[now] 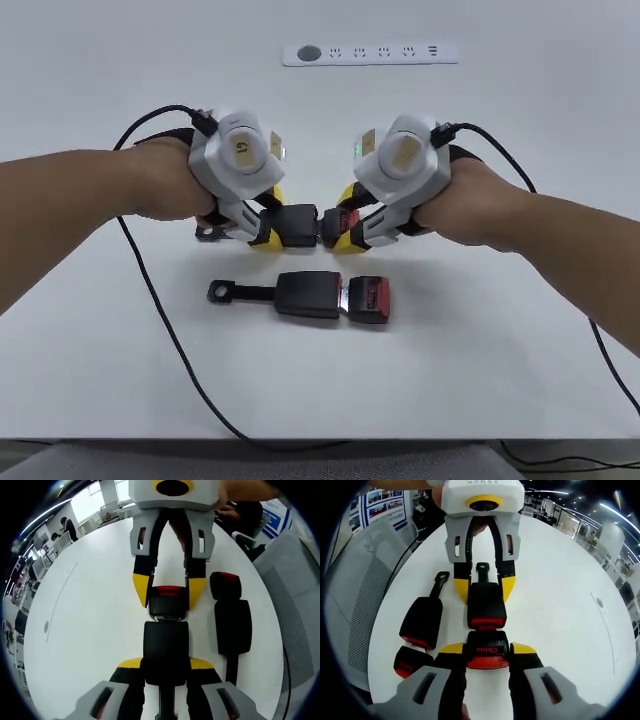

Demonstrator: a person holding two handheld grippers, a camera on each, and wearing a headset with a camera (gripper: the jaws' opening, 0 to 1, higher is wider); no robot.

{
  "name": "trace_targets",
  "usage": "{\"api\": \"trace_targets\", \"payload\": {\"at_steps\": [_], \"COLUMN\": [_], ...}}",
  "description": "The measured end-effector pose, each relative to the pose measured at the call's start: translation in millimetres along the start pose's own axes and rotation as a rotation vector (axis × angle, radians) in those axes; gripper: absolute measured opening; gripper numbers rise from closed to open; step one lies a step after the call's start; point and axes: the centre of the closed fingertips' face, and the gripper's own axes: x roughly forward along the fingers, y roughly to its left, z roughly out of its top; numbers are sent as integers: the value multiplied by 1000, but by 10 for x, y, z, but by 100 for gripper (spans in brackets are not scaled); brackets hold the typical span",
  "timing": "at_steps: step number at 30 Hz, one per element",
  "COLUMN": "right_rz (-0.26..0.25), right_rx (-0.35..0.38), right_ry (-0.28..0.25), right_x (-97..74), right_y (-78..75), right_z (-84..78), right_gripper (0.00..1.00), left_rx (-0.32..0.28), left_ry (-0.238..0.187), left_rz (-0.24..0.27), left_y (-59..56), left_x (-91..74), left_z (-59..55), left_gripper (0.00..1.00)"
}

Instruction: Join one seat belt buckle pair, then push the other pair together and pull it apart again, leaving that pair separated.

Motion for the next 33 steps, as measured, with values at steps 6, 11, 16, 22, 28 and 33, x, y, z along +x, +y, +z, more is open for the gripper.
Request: {"api": "trace_targets", "payload": {"at_steps": [6,11,16,22,28,33], "right_rz": [12,17,13,5,-8,-20], "right_rx": [11,20,10,14,28,42], "right_ry": [2,-11,-16,0,10,50], "right_x": [-56,-80,-156,-285,-458,-646], "right_y": [-50,-47,-32,-47,-45,-14], "right_z": [-120,-165,-227,-488,-696,-932], "right_gripper": [30,30,31,31,32,32], "left_rx": [-1,-5,-8,-12,-17,-9], "left_ry": [14,15,15,13,14,13], "left_rz": [-10,-7,-5,-5,2,-5], "left_y": [11,7,-11,-17,-24,-21], "left_x": [7,4,1,3,-1,3], "left_z": [-10,-1,16,25,26,23], "left_gripper": [31,31,32,32,32,32]}}
